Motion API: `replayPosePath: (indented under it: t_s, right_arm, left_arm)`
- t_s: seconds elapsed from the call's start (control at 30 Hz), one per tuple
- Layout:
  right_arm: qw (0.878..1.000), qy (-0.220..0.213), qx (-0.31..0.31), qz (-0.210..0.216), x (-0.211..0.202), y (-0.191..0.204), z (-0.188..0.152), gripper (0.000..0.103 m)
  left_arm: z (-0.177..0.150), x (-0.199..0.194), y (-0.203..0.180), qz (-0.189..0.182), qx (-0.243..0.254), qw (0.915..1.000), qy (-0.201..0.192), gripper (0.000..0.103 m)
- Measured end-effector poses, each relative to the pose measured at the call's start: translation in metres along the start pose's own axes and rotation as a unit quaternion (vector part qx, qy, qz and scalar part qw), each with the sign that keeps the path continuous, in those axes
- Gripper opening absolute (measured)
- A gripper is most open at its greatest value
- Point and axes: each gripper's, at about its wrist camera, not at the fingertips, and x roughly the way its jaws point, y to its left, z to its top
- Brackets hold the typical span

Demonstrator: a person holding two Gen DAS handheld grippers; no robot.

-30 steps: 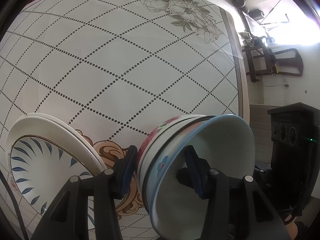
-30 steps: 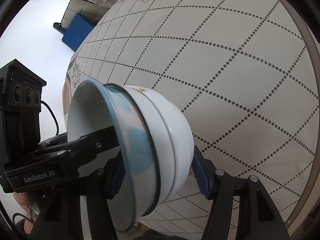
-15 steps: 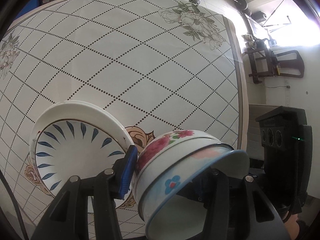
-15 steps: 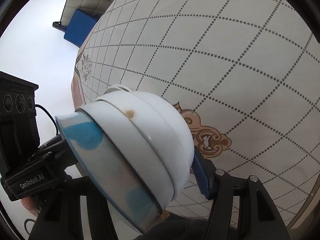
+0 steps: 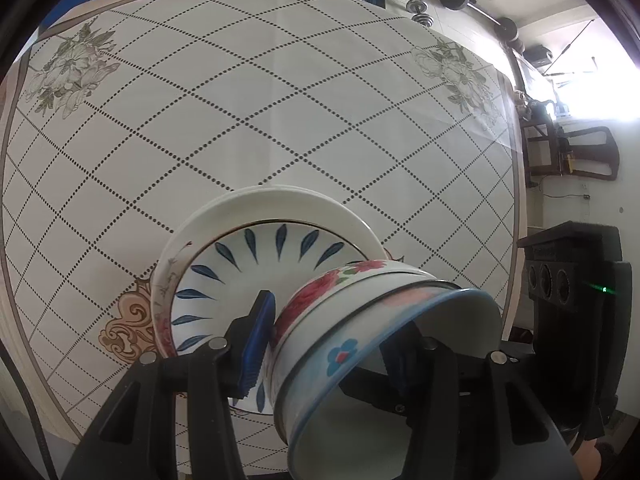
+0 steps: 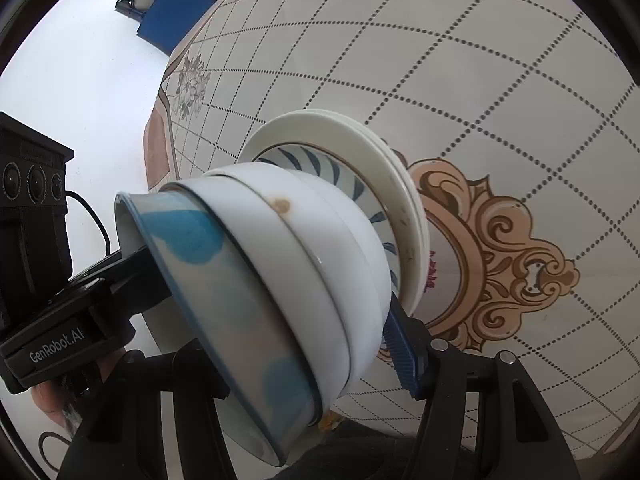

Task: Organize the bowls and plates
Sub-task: 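Lift the nested bowl stack and carry it over the plate stack, then lower the bowl stack onto the blue-leaf plate stack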

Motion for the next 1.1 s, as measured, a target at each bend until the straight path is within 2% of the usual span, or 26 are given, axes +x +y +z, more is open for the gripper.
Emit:
replayPosePath:
  t_s: [0.17,0.37,0.77,1.1]
  right_arm:
    - [1.0,0.012,-0.001,-0.002,0.026,0.019,0.003,0.063]
    - [1.0,0.02,0.007,-0.009,0.049,0.025,0.006,0.063]
    - [0.999,0.022,0.022,-0.031,0.072,0.027,0.022,0.063]
    - [0.999,0.03,0.031,-0.028,0.083,0.03,0.029,0.063]
  left_arm:
    - [0.003,0.005,0.027,0.0,-0.01,0.9999,0.009,0.047]
    - [0.004,0.014,0.042,-0.004,-0.015,0.9998,0.016,0.047]
    - [0.009,0.025,0.046,-0.006,-0.011,0.9996,0.027,0.046]
    - [0.013,0.026,0.047,-0.005,-0.012,0.9996,0.026,0.044]
